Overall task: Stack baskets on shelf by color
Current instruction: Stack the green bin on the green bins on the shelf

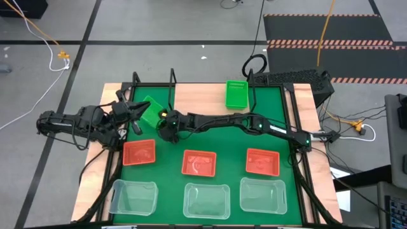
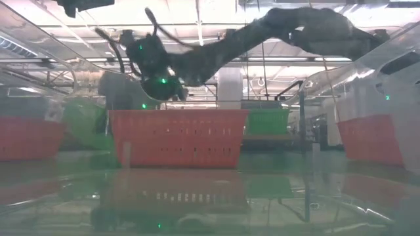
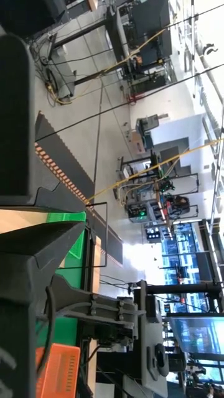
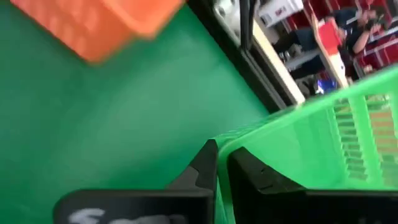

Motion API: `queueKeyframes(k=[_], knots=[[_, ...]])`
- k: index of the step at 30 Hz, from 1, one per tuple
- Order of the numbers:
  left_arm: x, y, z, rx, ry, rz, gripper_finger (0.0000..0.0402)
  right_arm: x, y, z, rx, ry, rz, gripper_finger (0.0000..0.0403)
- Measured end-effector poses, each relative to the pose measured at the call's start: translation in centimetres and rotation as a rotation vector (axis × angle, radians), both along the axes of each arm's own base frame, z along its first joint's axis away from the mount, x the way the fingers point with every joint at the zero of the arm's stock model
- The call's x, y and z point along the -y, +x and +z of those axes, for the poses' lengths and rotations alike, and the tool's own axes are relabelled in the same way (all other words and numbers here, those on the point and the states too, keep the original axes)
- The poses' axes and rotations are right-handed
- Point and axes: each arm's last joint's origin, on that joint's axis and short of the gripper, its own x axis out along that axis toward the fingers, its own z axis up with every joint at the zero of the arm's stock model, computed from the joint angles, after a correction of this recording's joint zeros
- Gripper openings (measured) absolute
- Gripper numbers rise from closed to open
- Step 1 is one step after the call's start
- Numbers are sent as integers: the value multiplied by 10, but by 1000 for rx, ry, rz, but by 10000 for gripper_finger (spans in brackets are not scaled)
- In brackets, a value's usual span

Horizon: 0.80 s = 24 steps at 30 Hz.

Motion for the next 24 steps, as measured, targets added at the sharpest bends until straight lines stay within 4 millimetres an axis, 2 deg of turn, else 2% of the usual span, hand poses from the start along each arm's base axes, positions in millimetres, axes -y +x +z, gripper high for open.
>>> queueKeyframes(k=[2, 6, 10, 16, 19, 24], knots=[[0, 0, 0, 0, -4, 0, 37, -11, -1, 15, 9, 6, 21, 4], [0, 0, 0, 14, -19, -5, 37, -39, -6, 64, 80, 3, 68, 2], [3, 0, 1, 12, -12, -34, 37, -61, -21, 108, 62, 50, 95, 1], [11, -3, 7, 24, -1, -111, 37, -82, -66, 161, -174, 331, 116, 1], [14, -3, 9, 27, 3, -141, 37, -92, -94, 193, -242, 384, 93, 2], [15, -4, 9, 30, 3, -148, 37, -95, -138, 237, -302, 441, -26, 2]])
